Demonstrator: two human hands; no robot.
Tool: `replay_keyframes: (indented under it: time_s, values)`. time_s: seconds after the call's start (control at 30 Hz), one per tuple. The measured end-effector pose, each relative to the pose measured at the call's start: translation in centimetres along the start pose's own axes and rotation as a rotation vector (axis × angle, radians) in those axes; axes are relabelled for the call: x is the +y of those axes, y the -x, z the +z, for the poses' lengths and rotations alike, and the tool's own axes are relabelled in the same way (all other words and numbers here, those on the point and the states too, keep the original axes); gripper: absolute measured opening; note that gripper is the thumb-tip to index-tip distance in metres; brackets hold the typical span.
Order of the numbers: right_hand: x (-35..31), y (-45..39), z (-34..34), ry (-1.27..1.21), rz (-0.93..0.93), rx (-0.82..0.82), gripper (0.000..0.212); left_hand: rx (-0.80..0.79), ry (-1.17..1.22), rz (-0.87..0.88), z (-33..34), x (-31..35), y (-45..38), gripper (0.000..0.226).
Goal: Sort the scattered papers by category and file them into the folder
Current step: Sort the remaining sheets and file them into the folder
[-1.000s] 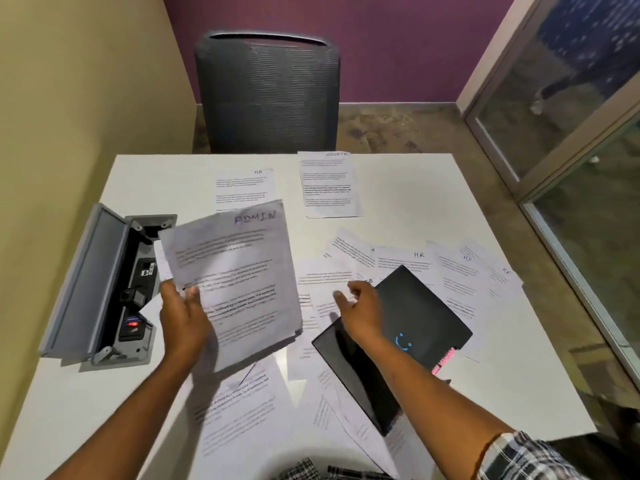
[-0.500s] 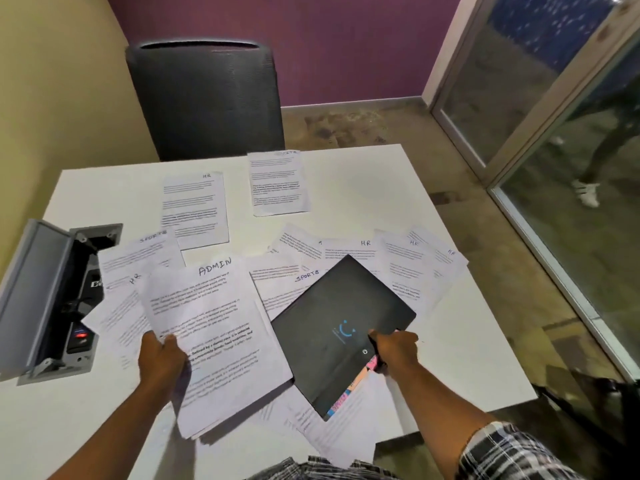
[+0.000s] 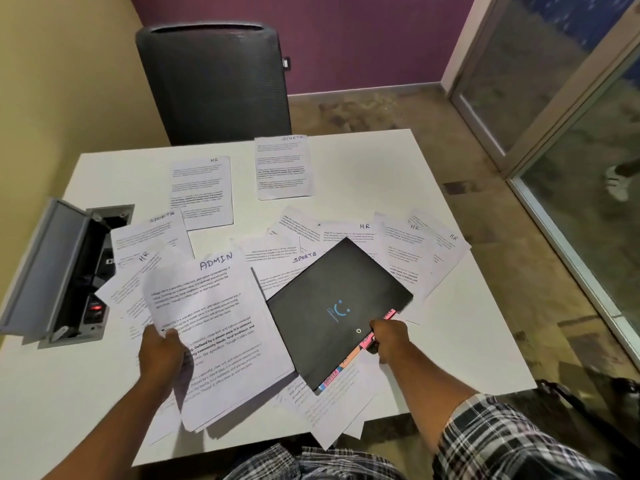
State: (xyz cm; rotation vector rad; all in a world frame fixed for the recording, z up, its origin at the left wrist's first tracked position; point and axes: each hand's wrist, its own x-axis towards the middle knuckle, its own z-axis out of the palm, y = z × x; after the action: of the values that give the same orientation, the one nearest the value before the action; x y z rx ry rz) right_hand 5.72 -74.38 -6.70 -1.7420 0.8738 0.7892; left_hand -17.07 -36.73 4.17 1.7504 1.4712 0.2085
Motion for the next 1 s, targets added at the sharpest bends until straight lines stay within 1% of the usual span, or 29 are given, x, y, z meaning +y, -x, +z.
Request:
replay_keyframes:
  time_s: [0.1,0.17,0.2,0.27,0.4,0.5,0.67,0.73,0.9,1.0]
  values:
    - [-0.3,0.4,0.1,0.029,-0.066,0.022,0.032,-0.004,0.007,-0.009,-0.7,-0.9,-0.3,0.021]
    - [-1.3,2.7,0.2,0.086,-0.134,0.075,0.039,-0.005,0.011,-0.021,-1.1,-1.1,-0.6,0.021]
    - [-1.7,3.2,0.3,0.077,-0.160,0.096,0.041,-0.005,0.015,-0.026,-1.2,-1.1,-0.8,0.021]
    - [-2.6,5.7,0.5,0.030,-0.218,0.096,0.031,-0.014,0.018,-0.017,-1.7,-1.0,-1.0,0.021]
    - [-3.0,7.9,0.5,-0.128,-0.231,0.049,0.018,0.002,0.033,-0.008,-2.5,-0.6,-1.7,0.021]
    - [-2.9,8.1,0.9,-0.172,-0.248,0.075,0.013,-0.012,0.035,-0.003,-3.1,-0.6,-2.1,0.020]
    - [-1.8,7.2,1.6,-0.058,-0.235,0.167,0.022,-0.022,0.017,-0.014,-3.6,-0.7,-2.7,0.020]
    - [-2.0,7.6,1.7,-0.067,-0.252,0.188,0.023,-0.015,0.006,-0.009,-3.6,-0.7,-3.0,0.020]
    - [-1.5,5.2,1.9,-0.185,-0.259,0.120,0.021,-0.042,-0.029,-0.013,-3.4,-0.9,-4.0,0.019]
    - [-1.2,4.1,2.0,-0.214,-0.264,0.106,0.020,-0.058,-0.042,-0.007,-3.3,-1.0,-4.4,0.019]
